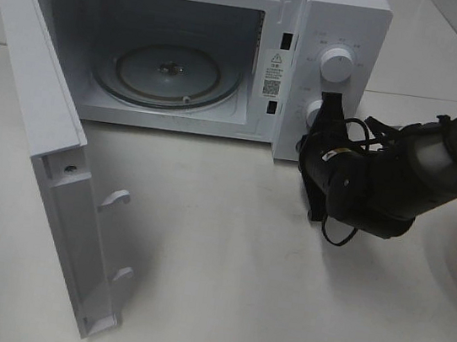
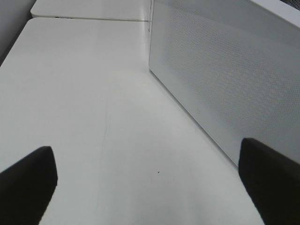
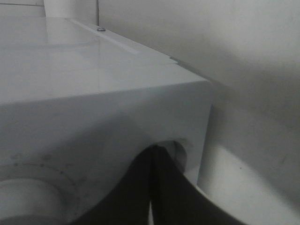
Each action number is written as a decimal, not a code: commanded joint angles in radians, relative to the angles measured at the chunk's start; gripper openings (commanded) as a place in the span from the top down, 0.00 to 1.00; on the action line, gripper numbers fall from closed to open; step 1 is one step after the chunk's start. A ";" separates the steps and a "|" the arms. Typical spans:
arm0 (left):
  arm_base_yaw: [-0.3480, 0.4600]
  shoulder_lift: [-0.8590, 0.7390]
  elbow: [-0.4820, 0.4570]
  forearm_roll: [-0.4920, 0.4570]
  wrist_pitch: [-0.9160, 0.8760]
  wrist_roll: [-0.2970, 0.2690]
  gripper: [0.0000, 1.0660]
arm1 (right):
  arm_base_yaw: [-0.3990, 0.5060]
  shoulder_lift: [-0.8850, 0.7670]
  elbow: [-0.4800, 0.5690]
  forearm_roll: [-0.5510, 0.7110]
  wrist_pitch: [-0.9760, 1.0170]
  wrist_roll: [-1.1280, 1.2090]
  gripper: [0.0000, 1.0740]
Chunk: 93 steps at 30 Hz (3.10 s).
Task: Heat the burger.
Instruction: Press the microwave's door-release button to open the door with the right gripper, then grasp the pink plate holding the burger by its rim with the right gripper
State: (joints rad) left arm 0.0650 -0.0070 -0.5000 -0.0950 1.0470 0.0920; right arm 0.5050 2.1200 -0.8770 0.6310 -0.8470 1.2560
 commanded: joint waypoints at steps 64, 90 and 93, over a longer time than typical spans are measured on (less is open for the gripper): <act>-0.005 -0.023 0.003 -0.006 -0.009 -0.001 0.08 | -0.294 -0.683 0.110 -0.651 1.500 -1.046 0.94; -0.005 -0.023 0.003 -0.006 -0.009 -0.001 0.08 | -0.294 -0.746 -0.019 -0.827 1.826 -1.152 0.69; -0.005 -0.023 0.003 -0.006 -0.009 -0.001 0.08 | -0.294 -0.746 -0.063 -0.826 1.873 -1.163 0.54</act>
State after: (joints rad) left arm 0.0650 -0.0070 -0.5000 -0.0950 1.0470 0.0920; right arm 0.2150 1.3780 -0.9030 -0.1880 0.9790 0.1170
